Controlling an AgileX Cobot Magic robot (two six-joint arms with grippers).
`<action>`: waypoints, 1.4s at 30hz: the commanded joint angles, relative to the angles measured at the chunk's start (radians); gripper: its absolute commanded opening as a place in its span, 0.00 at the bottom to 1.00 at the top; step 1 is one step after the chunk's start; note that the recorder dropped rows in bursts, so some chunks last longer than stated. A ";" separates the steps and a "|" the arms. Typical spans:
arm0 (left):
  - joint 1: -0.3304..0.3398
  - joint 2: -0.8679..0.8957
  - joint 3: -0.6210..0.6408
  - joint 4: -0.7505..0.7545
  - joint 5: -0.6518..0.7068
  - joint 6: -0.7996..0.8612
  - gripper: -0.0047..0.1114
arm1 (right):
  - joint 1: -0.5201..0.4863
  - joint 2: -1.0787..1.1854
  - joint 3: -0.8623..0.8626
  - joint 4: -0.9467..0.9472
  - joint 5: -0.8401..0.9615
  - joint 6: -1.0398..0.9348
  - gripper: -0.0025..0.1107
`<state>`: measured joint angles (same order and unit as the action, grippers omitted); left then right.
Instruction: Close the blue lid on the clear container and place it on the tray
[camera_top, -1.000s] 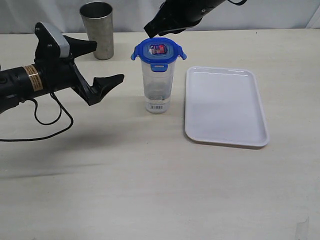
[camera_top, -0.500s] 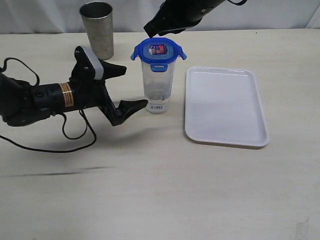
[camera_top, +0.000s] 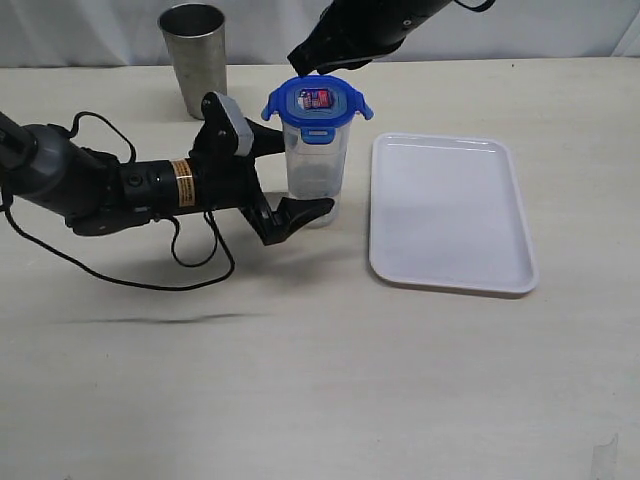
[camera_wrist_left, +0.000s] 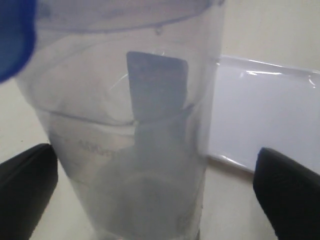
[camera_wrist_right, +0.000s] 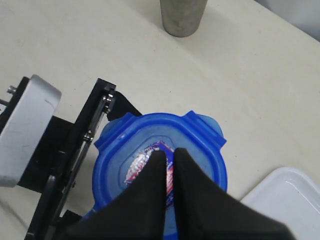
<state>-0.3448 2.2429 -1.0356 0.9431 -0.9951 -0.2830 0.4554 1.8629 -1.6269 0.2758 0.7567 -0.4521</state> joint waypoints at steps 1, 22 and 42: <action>-0.004 0.044 -0.052 0.003 0.008 -0.033 0.94 | 0.001 -0.010 0.005 -0.005 0.002 0.003 0.06; -0.029 0.083 -0.095 0.040 -0.058 -0.080 0.94 | 0.001 -0.010 0.005 -0.005 0.013 0.019 0.06; -0.029 0.083 -0.095 0.031 -0.027 -0.088 0.94 | -0.103 -0.123 0.005 -0.226 -0.036 0.287 0.06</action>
<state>-0.3708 2.3255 -1.1250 0.9799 -1.0259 -0.3642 0.4067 1.7730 -1.6269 0.0237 0.7222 -0.1709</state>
